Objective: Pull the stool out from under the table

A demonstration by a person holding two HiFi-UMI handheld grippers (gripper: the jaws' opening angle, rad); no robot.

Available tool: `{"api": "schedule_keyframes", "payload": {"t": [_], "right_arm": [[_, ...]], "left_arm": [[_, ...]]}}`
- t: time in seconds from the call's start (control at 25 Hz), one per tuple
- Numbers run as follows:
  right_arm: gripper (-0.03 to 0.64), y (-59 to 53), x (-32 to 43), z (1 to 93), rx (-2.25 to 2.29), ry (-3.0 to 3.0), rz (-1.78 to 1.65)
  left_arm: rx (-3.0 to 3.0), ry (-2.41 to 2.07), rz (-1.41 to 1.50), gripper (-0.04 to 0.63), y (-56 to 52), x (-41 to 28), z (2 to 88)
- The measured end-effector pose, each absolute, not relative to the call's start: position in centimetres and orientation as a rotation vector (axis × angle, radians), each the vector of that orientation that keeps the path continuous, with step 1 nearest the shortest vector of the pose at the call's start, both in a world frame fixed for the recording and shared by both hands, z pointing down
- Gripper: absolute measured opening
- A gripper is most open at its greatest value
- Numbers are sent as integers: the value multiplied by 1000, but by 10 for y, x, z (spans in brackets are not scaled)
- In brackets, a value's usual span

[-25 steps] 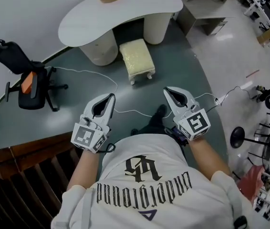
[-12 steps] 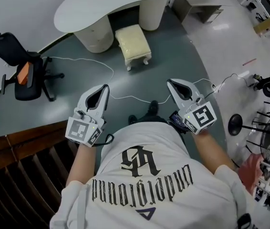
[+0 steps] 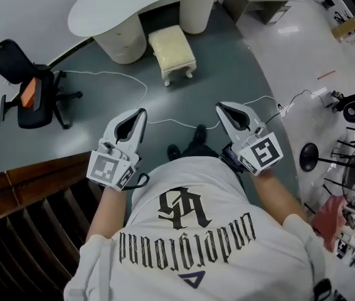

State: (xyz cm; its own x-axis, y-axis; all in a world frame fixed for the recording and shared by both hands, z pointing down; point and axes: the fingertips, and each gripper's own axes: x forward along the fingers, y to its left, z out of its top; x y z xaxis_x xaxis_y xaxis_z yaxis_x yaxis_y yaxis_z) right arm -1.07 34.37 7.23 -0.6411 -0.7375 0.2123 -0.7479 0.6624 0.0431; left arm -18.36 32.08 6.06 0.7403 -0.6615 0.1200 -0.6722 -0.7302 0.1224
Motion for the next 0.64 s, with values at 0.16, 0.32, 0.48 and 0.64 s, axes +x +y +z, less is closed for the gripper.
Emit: {"api": "schedule_keyframes", "payload": {"t": [0.16, 0.32, 0.48, 0.64], "right_arm": [[2, 355, -12, 73, 1227, -2664, 78], [2, 364, -14, 75, 1246, -2657, 81], [2, 369, -17, 76, 1261, -2648, 87], [2, 373, -17, 75, 1269, -2646, 94]], "left_arm": [[2790, -1059, 103, 6, 330, -183, 60], [2794, -1045, 91, 6, 337, -186, 62], [2787, -1033, 84, 6, 339, -189, 64], [2781, -1022, 77, 6, 343, -189, 64]]}}
